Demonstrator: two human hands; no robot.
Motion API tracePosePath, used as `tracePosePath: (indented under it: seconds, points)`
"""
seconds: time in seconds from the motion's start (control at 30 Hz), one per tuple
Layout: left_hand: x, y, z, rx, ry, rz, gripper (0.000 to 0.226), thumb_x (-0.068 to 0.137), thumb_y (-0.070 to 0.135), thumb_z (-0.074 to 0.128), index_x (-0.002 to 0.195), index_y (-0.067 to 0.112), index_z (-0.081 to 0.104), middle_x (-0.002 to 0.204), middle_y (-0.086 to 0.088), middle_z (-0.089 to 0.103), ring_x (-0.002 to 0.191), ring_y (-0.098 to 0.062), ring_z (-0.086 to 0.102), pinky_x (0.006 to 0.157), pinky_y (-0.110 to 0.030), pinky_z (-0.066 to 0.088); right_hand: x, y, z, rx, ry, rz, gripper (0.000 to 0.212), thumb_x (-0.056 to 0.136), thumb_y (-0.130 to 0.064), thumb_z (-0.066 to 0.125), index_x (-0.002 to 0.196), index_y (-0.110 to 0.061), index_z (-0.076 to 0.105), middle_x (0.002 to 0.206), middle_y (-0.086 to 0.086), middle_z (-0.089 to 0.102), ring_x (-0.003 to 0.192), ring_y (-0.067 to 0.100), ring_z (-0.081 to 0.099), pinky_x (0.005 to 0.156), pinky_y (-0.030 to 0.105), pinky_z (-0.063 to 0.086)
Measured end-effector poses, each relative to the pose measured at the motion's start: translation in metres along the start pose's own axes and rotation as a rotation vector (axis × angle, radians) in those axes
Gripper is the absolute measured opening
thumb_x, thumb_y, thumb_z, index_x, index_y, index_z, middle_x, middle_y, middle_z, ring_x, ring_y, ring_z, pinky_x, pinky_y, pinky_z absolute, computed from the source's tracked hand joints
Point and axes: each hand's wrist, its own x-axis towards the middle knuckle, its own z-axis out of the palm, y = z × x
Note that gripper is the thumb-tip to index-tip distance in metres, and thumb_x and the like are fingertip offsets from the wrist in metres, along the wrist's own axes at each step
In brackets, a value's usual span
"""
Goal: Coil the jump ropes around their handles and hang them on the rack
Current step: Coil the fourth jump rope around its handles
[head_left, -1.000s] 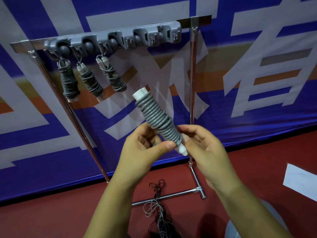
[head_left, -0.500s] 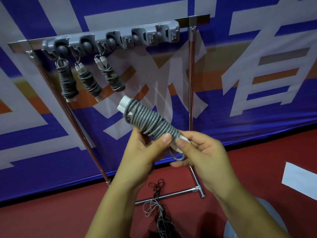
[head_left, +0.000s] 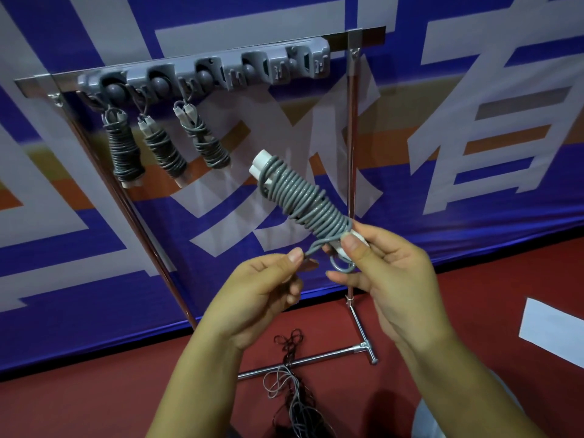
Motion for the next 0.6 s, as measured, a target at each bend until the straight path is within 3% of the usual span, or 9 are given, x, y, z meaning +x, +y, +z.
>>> tracePosePath:
  seconds: [0.13, 0.23, 0.3, 0.4, 0.5, 0.57, 0.6]
  points:
    - [0.004, -0.009, -0.004, 0.103, -0.015, -0.180, 0.046, 0.072, 0.053, 0.055, 0.072, 0.008, 0.064, 0.077, -0.009, 0.068, 0.044, -0.007, 0.042, 0.044, -0.018, 0.034, 0.002, 0.000, 0.000, 0.038, 0.006, 0.023, 0.027, 0.072, -0.016, 0.063, 0.098, -0.016, 0.070, 0.090, 0.003, 0.075, 0.087, 0.015, 0.071, 0.060, 0.024, 0.056]
    - [0.008, -0.014, -0.007, -0.173, -0.068, -0.234, 0.042, 0.074, 0.050, 0.064, 0.072, 0.008, 0.060, 0.069, -0.006, 0.063, 0.039, -0.003, 0.040, 0.036, -0.014, 0.032, 0.003, 0.002, -0.003, 0.075, 0.022, 0.060, 0.026, 0.072, -0.017, 0.064, 0.097, -0.015, 0.071, 0.090, 0.004, 0.075, 0.086, 0.015, 0.070, 0.059, 0.024, 0.056]
    - [0.011, -0.013, -0.007, -0.406, -0.036, -0.168, 0.025, 0.070, 0.030, 0.077, 0.072, 0.010, 0.062, 0.068, -0.005, 0.062, 0.043, -0.003, 0.047, 0.037, -0.013, 0.038, 0.004, 0.007, -0.004, 0.093, 0.044, 0.099, 0.026, 0.071, -0.019, 0.065, 0.096, -0.014, 0.071, 0.090, 0.005, 0.074, 0.085, 0.016, 0.070, 0.058, 0.024, 0.055]
    - [0.015, -0.011, -0.004, -0.353, 0.100, 0.041, 0.005, 0.076, 0.012, 0.060, 0.080, 0.009, 0.060, 0.075, -0.006, 0.068, 0.056, -0.005, 0.058, 0.046, -0.014, 0.044, 0.007, 0.012, -0.007, 0.134, 0.087, 0.172, 0.025, 0.072, -0.021, 0.065, 0.094, -0.011, 0.072, 0.089, 0.010, 0.074, 0.083, 0.022, 0.072, 0.054, 0.022, 0.054]
    - [0.014, -0.012, -0.003, -0.305, 0.102, 0.150, 0.009, 0.075, 0.011, 0.061, 0.074, 0.013, 0.069, 0.080, -0.010, 0.071, 0.057, -0.006, 0.060, 0.048, -0.015, 0.046, 0.015, 0.012, -0.009, 0.191, 0.121, 0.218, 0.022, 0.072, -0.021, 0.065, 0.090, -0.008, 0.072, 0.084, 0.011, 0.073, 0.078, 0.021, 0.072, 0.053, 0.022, 0.054]
    - [0.013, -0.014, -0.005, -0.310, 0.027, 0.146, 0.004, 0.067, 0.018, 0.074, 0.071, 0.017, 0.074, 0.081, -0.009, 0.072, 0.056, -0.006, 0.061, 0.049, -0.015, 0.048, 0.018, 0.011, -0.011, 0.221, 0.111, 0.230, 0.022, 0.074, -0.019, 0.065, 0.090, -0.006, 0.071, 0.083, 0.011, 0.073, 0.076, 0.018, 0.071, 0.054, 0.023, 0.054]
    - [0.013, -0.016, -0.008, -0.323, -0.030, 0.143, 0.016, 0.060, 0.021, 0.083, 0.073, 0.017, 0.075, 0.082, -0.009, 0.072, 0.056, -0.006, 0.061, 0.050, -0.015, 0.049, 0.020, 0.011, -0.012, 0.230, 0.101, 0.236, 0.023, 0.075, -0.018, 0.064, 0.092, -0.004, 0.070, 0.084, 0.011, 0.073, 0.077, 0.018, 0.071, 0.054, 0.023, 0.055]
